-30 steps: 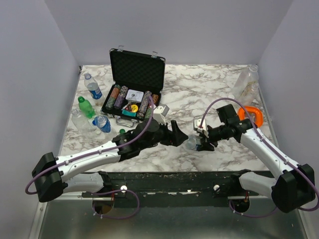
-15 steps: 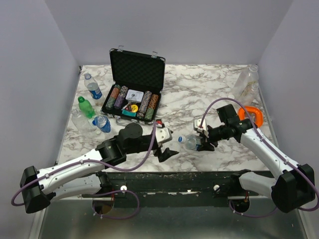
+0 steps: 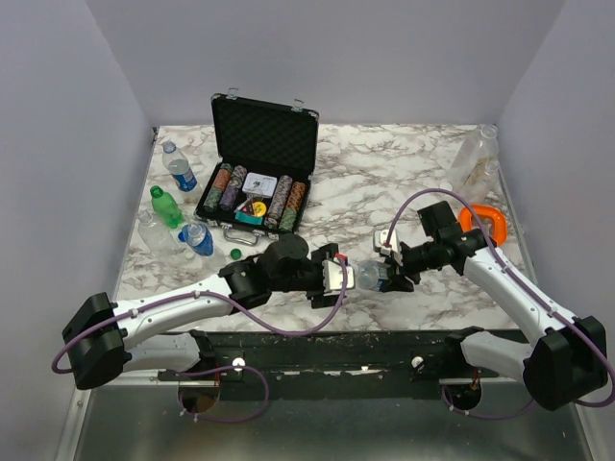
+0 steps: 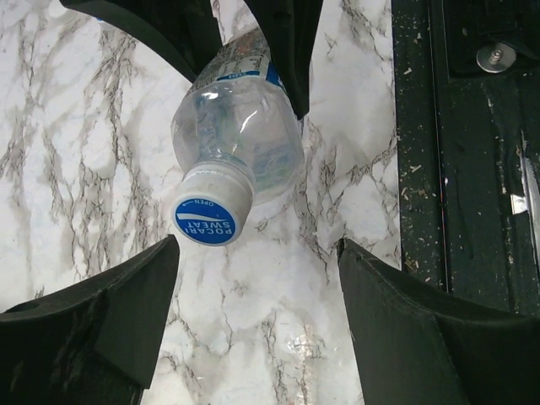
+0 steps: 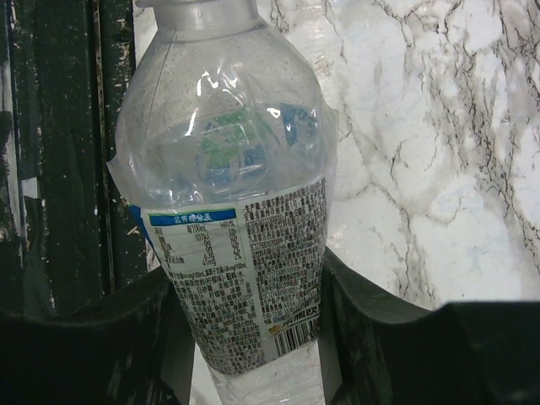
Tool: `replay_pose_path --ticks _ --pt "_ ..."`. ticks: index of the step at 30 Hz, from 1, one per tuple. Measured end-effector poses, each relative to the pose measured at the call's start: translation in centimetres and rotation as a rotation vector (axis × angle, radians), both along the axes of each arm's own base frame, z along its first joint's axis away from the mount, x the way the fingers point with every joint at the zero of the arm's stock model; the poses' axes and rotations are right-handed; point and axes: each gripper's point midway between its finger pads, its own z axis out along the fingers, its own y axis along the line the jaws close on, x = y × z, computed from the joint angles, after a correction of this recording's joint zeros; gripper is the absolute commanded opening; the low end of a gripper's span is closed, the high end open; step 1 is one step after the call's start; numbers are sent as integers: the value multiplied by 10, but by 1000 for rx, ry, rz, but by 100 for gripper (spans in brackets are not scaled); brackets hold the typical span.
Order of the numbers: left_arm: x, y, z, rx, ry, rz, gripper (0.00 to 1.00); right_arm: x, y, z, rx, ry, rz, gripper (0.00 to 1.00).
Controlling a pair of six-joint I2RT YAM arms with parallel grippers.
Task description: Unscrew the bottle caps
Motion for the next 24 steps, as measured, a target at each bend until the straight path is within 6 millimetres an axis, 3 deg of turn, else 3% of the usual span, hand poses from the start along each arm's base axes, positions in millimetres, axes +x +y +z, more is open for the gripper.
replay_pose_path --ticks 10,17,24 --pt "9 -8 10 -39 -25 9 73 -3 -1 -1 -5 12 0 29" --pt "12 -12 7 -36 -12 15 57 -3 -1 -1 -5 12 0 29" --pt "12 -15 8 -40 2 20 51 -3 -1 -1 -5 13 0 29"
